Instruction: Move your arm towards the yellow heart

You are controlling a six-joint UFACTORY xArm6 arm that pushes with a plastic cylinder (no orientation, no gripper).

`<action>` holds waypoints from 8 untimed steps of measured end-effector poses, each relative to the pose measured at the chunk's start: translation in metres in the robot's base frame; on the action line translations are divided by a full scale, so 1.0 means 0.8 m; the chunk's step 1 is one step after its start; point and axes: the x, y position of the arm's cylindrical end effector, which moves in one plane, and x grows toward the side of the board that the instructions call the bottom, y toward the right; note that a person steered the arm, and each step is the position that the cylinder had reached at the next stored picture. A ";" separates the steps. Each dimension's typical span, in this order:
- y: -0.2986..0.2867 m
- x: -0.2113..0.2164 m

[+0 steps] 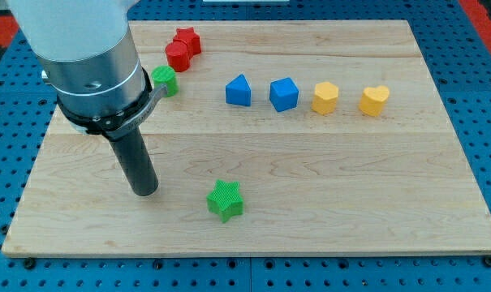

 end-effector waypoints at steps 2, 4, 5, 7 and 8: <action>0.024 -0.021; 0.035 -0.021; 0.082 -0.023; 0.171 -0.041; 0.196 -0.036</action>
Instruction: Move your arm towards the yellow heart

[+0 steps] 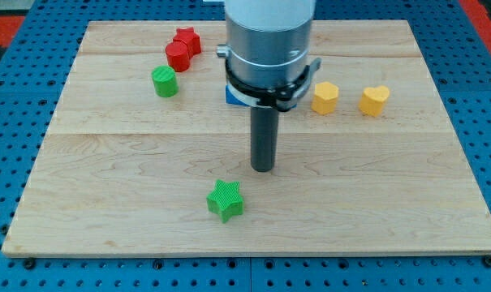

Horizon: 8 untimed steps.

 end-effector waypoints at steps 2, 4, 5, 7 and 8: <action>0.093 0.021; 0.268 -0.058; 0.304 -0.109; 0.195 -0.141; 0.274 -0.143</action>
